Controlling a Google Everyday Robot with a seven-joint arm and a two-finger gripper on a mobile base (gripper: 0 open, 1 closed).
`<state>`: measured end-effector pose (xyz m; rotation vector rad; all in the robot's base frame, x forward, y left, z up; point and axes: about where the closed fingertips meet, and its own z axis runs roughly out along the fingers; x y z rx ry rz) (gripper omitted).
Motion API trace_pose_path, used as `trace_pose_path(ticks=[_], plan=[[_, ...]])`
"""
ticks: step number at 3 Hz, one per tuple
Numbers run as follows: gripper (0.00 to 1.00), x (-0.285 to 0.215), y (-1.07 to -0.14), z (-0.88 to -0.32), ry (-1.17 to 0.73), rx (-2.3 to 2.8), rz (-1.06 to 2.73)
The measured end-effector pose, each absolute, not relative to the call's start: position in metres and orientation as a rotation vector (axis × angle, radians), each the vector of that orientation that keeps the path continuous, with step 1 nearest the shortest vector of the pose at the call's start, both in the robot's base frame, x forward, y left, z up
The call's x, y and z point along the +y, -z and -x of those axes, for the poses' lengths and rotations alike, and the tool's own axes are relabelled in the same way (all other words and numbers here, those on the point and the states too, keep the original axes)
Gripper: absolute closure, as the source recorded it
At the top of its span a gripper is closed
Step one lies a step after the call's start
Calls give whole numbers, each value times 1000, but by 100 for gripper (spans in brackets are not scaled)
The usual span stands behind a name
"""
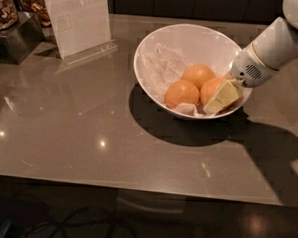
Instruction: Pick orange from white bowl
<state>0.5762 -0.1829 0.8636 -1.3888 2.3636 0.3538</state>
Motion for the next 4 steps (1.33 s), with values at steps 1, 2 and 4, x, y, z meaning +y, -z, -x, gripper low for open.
trace_pose_path(ticks=[1,2,4], plan=[[47,-183,-862,-577,-332,2365,1385],[70,-180,-872,-574,-325,2320,1384],[100,-169,-924,-554,-391,2104,1386]])
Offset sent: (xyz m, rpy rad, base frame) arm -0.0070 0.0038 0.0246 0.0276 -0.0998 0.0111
